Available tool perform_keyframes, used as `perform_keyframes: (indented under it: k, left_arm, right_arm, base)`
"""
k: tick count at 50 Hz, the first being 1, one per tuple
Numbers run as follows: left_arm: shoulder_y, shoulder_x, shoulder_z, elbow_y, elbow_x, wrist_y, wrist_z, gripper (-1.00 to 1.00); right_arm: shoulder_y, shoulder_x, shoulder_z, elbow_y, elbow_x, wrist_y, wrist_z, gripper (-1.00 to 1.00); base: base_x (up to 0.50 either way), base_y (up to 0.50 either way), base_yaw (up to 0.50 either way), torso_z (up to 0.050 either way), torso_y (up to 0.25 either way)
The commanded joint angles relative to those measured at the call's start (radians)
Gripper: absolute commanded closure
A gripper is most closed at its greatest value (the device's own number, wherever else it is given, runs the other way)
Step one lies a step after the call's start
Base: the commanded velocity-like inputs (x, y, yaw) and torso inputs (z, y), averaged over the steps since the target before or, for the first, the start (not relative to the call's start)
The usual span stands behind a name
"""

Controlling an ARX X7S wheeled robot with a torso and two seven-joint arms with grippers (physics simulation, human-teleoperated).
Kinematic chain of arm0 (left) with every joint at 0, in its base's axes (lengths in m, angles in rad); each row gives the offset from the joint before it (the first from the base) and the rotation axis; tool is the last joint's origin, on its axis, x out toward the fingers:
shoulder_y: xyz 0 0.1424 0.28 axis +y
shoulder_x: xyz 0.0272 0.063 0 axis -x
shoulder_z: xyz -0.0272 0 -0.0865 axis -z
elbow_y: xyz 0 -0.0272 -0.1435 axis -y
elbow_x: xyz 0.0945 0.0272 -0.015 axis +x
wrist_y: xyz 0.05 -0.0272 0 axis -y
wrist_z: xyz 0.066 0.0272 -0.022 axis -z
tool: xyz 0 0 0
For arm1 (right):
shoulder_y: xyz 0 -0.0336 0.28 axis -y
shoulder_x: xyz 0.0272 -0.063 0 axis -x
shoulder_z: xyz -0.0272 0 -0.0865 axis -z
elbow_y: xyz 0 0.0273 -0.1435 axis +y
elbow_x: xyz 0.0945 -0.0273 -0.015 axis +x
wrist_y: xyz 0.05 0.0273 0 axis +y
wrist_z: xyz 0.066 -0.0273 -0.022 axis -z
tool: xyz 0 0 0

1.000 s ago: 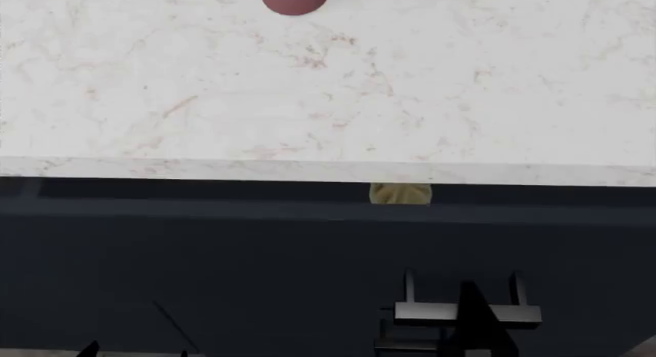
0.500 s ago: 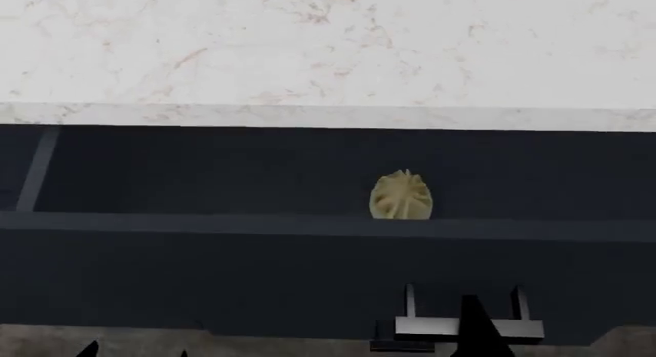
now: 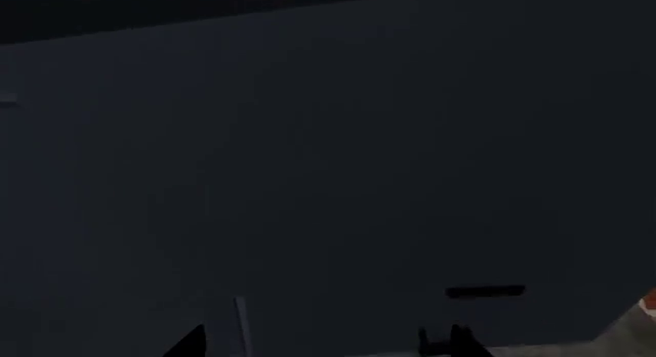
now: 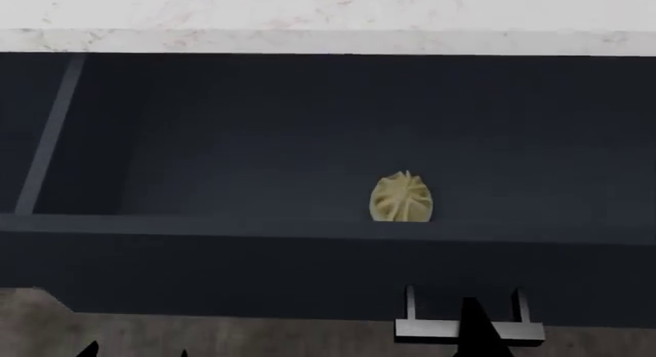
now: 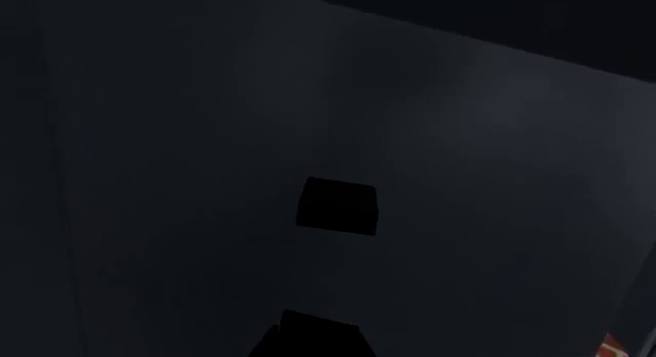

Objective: Open the right drawer.

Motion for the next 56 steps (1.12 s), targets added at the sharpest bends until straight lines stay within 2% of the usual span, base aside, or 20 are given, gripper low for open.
perform_keyframes:
  k: [1,56]
  left_arm:
    - [-0.003,-0.001,0.001,-0.007,-0.005,0.003,-0.001,-1.0]
    - [-0.006,-0.011,0.016,-0.01,-0.017,0.013,-0.008,-1.0]
  right_arm:
    - [0.007,0.007,0.019,-0.022,-0.094,0.018,0.039,1.0]
    - [0.007,0.018,0.008,-0.039,-0.121,0.015,0.015,1.0]
  base:
    - [-0.25,0.0,0.0,0.0,0.0]
    - [-0.26,0.0,0.0,0.001,0.002]
